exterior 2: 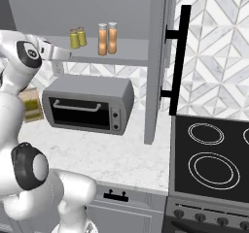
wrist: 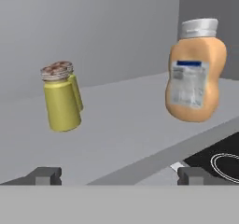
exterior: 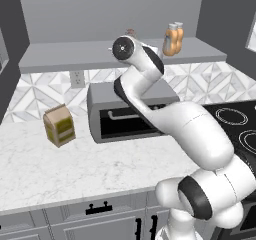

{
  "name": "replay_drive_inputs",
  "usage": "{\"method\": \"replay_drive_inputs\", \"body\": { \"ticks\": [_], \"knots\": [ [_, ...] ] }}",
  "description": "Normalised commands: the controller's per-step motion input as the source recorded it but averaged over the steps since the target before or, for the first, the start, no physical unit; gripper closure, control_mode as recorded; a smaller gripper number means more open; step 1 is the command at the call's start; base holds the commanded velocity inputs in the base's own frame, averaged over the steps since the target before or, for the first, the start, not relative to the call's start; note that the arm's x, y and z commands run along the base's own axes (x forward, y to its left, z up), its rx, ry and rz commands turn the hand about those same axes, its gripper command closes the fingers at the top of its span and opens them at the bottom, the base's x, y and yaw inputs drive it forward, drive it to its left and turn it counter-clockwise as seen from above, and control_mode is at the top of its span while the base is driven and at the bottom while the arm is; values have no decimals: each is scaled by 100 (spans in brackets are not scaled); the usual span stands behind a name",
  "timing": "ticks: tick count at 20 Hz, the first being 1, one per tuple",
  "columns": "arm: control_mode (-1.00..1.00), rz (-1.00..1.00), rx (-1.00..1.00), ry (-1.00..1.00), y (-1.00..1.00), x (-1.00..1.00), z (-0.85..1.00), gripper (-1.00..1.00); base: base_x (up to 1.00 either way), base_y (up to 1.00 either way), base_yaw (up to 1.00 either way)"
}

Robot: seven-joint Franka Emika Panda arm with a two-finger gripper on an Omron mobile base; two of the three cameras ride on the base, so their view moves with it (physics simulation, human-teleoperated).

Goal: Put the shaker and condiment bottle from the counter next to their counterparts in the cabinet.

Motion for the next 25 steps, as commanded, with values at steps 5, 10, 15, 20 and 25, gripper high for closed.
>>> {"method": "replay_drive_inputs", "body": {
  "ticks": [5, 10, 15, 20, 25],
  "knots": [
    [-100, 6, 0, -36, -24, -100, -1, -100, 0, 0, 0],
    [-100, 45, 0, -17, -29, -100, -32, -100, 0, 0, 0],
    [-100, 61, 0, -8, -39, -100, -41, -100, 0, 0, 0],
    [-100, 53, -2, -6, -20, -100, -10, -100, 0, 0, 0],
    [-100, 39, -7, -16, -7, -100, 19, -100, 0, 0, 0]
  ]
}}
